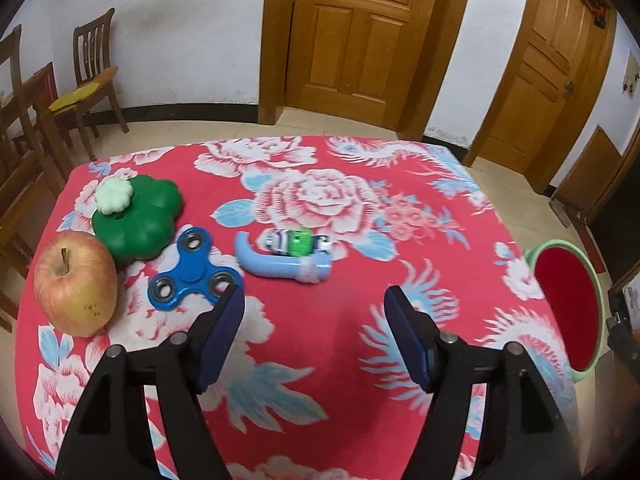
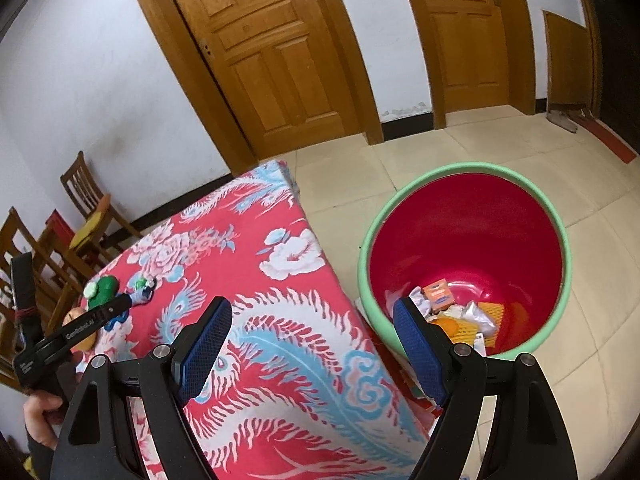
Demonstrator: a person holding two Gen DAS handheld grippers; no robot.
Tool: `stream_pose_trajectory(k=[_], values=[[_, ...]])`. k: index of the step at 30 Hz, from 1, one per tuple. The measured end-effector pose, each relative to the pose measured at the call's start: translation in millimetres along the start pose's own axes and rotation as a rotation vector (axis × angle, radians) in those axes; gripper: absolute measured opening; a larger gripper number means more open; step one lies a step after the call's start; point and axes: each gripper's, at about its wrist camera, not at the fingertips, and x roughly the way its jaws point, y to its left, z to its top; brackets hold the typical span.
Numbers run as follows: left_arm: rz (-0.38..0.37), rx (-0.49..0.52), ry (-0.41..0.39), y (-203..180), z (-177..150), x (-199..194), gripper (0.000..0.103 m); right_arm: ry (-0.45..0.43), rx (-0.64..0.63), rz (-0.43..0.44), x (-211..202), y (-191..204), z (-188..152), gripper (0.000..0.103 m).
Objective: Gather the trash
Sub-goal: 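Move both tools back to the table toward the blue toy, then grasp the light blue curved toy with the left tool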
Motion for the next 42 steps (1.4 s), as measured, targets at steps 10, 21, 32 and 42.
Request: stream_pose_trajectory(k=[10,21,32,42], values=[[0.017,0.011,0.016,14,7,29,0.077,0.048,-0.054,-0.003,26,26,1,0.084],[0.046,0.046,0.007,14,9,44,0.077,0.083,-0.083,0.001,39,39,-2,0.084],[-0.04,-0.013,0.021,18,7,39,0.025,0.09,-0.087,0.007,40,41,-3,0.084],[-0.07,-0.055,0.036,26,2,30,0.021,0.091,-0.085,0.011,39,41,-3,0.084]])
